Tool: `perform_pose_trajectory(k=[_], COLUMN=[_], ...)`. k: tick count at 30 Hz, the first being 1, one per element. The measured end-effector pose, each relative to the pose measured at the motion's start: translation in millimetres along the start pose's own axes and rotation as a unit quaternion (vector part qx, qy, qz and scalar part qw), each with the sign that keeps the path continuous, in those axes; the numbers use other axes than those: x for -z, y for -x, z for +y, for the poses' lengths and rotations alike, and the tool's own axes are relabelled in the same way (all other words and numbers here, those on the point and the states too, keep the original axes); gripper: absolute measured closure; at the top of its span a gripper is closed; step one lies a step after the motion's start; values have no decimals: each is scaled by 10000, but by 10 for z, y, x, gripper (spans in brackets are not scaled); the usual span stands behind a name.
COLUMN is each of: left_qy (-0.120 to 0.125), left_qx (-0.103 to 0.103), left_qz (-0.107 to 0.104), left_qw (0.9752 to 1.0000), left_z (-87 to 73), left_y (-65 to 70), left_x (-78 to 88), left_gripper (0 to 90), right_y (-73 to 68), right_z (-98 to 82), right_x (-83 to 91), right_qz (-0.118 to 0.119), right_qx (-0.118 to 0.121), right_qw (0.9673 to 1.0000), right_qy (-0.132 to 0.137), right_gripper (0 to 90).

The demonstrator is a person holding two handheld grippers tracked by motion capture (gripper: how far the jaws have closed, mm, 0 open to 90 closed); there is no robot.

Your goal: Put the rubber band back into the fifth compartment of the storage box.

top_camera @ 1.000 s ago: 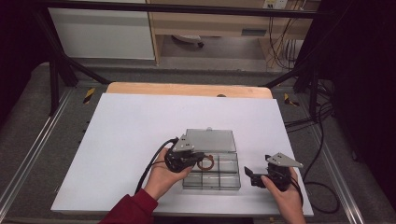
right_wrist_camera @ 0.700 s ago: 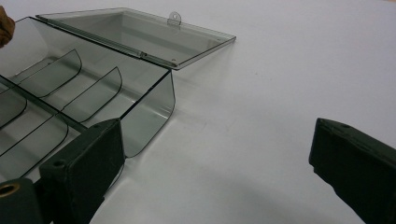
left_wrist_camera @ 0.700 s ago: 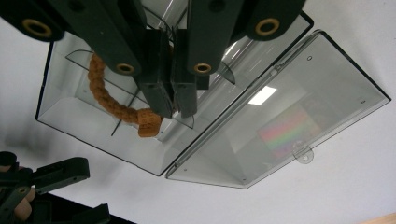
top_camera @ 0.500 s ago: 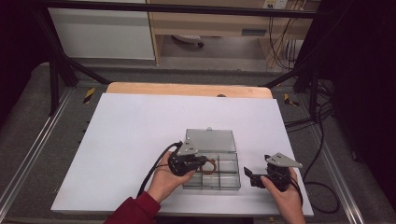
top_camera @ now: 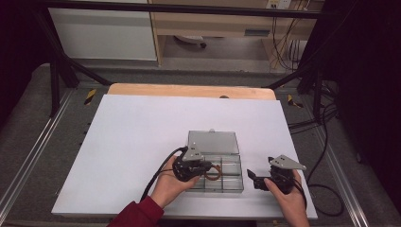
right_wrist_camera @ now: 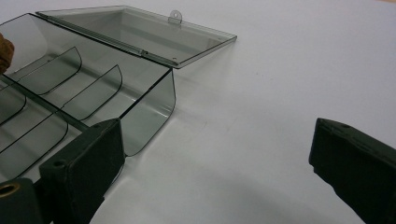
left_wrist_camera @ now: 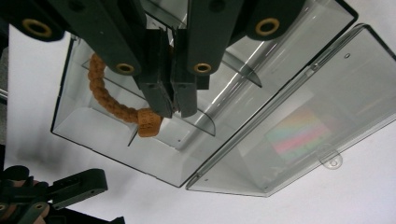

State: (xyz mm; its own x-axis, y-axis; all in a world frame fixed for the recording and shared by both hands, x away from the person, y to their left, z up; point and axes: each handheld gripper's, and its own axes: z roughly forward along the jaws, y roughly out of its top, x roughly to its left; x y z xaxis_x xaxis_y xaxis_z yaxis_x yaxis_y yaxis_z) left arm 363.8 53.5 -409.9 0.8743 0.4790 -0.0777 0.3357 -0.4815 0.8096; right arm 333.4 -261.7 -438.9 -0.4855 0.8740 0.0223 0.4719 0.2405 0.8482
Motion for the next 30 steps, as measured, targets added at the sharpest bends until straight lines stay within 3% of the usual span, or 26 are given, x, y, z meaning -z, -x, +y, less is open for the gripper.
perform_pose_trajectory(k=[10, 18, 30], left_qy=[-175, -250, -366], left_qx=[-203, -176, -335], left_qz=[22, 60, 38], left_qw=[9996, 9995, 9988], left_z=[-34, -69, -91], left_y=[72, 46, 110], left_x=[-36, -94, -128], left_gripper=[866, 865, 863], right_y=[1, 3, 0], right_z=[1, 2, 5], right_x=[0, 2, 8], right_qz=[-2, 4, -14], right_qx=[4, 3, -16], right_qw=[10000, 10000, 10000], right_qy=[0, -1, -2], right_gripper=[38, 38, 40])
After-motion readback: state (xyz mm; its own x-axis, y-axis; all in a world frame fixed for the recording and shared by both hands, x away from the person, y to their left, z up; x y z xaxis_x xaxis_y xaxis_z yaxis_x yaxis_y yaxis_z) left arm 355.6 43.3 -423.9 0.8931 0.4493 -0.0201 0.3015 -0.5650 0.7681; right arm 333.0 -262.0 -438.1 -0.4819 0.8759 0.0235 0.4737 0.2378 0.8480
